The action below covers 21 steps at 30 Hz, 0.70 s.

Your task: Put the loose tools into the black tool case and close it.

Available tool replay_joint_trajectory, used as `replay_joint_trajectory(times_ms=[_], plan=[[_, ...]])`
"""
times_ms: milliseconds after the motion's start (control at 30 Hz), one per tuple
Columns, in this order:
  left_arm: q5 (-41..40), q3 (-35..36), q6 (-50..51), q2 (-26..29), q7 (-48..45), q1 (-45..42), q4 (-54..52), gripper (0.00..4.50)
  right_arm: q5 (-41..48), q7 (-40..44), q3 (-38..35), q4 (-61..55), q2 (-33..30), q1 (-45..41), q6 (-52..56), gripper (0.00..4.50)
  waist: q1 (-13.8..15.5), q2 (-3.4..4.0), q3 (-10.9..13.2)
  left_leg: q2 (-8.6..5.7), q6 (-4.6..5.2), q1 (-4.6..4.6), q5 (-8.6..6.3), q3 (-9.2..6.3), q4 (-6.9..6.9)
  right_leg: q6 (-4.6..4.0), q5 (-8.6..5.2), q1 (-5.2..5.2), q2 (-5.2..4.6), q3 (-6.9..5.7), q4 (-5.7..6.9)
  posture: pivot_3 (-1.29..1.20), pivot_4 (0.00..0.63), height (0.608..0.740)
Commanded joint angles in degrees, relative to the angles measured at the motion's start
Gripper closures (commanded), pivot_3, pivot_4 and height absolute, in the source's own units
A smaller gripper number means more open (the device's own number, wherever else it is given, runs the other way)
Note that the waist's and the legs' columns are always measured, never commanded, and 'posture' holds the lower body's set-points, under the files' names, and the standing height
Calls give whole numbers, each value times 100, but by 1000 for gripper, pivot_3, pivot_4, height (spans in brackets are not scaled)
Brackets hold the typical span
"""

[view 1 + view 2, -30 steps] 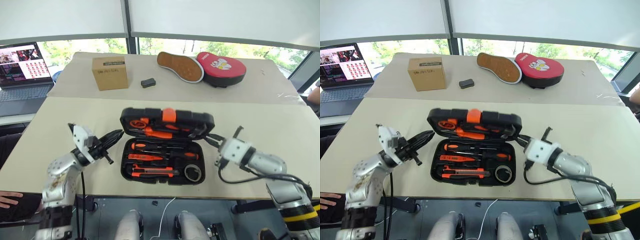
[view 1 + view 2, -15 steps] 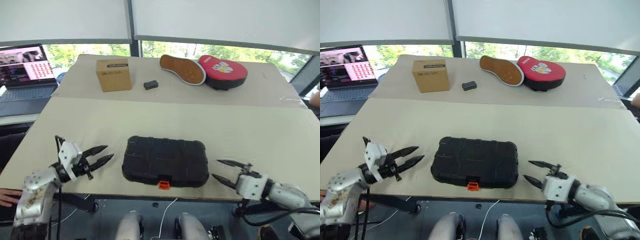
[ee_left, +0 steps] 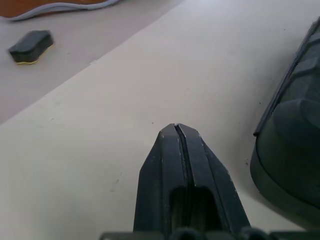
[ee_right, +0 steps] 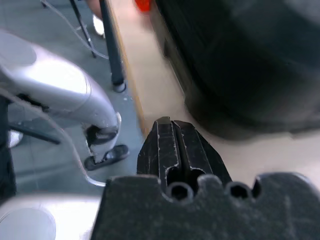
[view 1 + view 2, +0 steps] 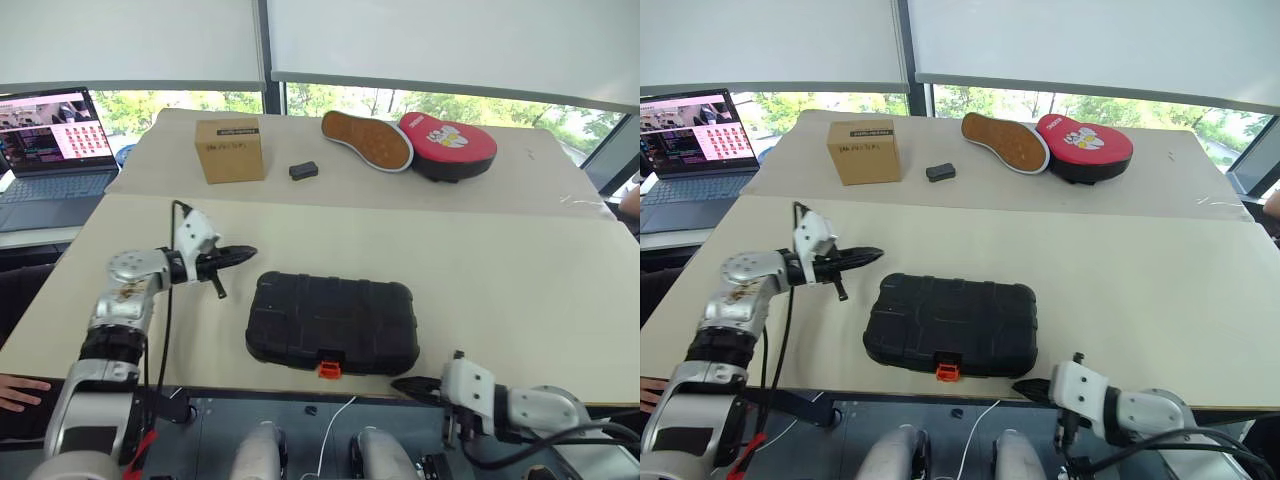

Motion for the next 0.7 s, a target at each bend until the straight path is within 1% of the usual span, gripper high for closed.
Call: replay_joint_trajectory(times_ms=[33, 133, 267, 333, 433, 500, 600, 700], plan=[[187, -200, -346, -167, -197, -173, 410, 4485, -338, -119, 158, -22, 205, -352, 413, 4500, -39, -17, 1, 2, 0, 0, 0, -1, 0, 0, 0, 0, 3, -2, 2, 0, 150, 740], [179, -249, -303, -206, -397, -122, 425, 4485, -526, -206, 165, 123, 394, -684, 566, 4500, -107, -24, 4, 6, 0, 0, 0, -4, 0, -2, 1, -5, 8, -1, 9, 0, 150, 740], [151, -179, -52, -145, -301, 152, 211, 4485, -729, -318, 122, 591, 695, -1198, 496, 4500, -113, -24, 4, 5, 0, 0, 0, -12, 0, -2, 1, -6, 5, 0, 12, 0, 150, 740], [-40, -13, 161, -82, -279, 450, -156, 4485, -895, -415, 96, 994, 865, -1537, 288, 4500, -134, -23, 4, 5, 0, 2, 0, -12, 0, -2, 1, -7, 3, 4, 12, 0, 150, 740], [-772, 439, 718, -160, -332, 1008, -1131, 4485, -990, -503, 42, 1625, 1147, -2075, 121, 4500, -135, -21, 5, 8, 0, 3, 0, -20, 0, -2, 1, -12, 1, 7, 18, 0, 150, 740], [-1120, 614, 1044, -210, -309, 1251, -1625, 4485, -990, -501, 10, 1907, 1262, -2298, 21, 4500, -105, -21, 6, 8, 0, 1, 0, -23, 0, -2, 1, -15, -3, 7, 21, 0, 150, 740], [-1044, 673, 1106, -133, -64, 1658, -2071, 4485, -1085, -522, -18, 2480, 1393, -2741, -229, 4500, -78, -21, 8, 4, 0, -1, 1, -22, 0, -2, 2, -14, -8, 5, 19, 0, 150, 740], [-935, 906, 988, -85, 411, 1761, -2088, 4485, -1133, -452, -44, 2844, 1385, -2957, -385, 4500, -66, -21, 8, 2, 0, -1, 1, -21, 0, -1, 2, -14, -9, 6, 19, 0, 150, 740]])
